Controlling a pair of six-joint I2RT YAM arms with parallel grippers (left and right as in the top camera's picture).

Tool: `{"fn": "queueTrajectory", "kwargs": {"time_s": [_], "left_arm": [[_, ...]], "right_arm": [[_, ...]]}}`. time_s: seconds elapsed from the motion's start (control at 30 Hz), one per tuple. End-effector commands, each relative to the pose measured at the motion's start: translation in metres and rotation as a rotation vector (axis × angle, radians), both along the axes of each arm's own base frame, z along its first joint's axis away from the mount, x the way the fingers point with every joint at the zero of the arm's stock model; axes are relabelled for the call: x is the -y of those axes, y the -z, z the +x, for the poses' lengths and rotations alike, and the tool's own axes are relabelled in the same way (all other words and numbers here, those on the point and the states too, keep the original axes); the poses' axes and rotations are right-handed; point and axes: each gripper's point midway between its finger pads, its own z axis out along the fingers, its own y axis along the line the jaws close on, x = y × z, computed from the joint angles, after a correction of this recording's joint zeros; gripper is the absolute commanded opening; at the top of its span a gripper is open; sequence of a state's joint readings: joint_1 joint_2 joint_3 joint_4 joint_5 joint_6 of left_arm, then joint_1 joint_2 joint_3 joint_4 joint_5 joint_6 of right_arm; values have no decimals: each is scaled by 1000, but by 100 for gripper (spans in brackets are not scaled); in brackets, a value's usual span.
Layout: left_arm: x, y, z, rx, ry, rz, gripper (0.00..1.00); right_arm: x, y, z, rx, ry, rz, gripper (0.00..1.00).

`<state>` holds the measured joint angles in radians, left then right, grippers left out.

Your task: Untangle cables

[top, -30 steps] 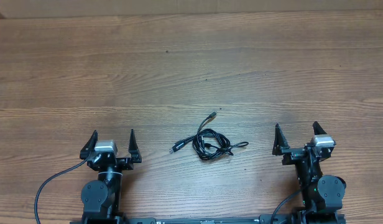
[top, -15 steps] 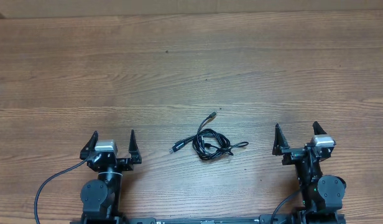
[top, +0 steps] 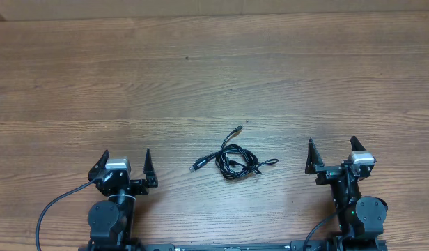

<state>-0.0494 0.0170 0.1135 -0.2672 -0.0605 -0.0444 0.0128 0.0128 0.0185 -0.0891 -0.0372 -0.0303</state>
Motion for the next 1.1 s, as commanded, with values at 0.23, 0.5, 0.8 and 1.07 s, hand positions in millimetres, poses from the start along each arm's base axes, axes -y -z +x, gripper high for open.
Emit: {"fn": "queueTrajectory", "kwargs": {"time_s": [0.23,0.5,0.8,1.07], "left_arm": [[-2,-10,9,-94,-4,22,100],[-1,0,27,-244,-1,27,100],[9,16,48,-410,48,16,100],[11,31,61,-528,58,12,99]], "right_arm": [[1,1,0,6,5,-4,100],[1,1,0,6,5,-4,100],[1,1,0,6,5,-4,100],[1,1,0,6,5,-4,100]]}}
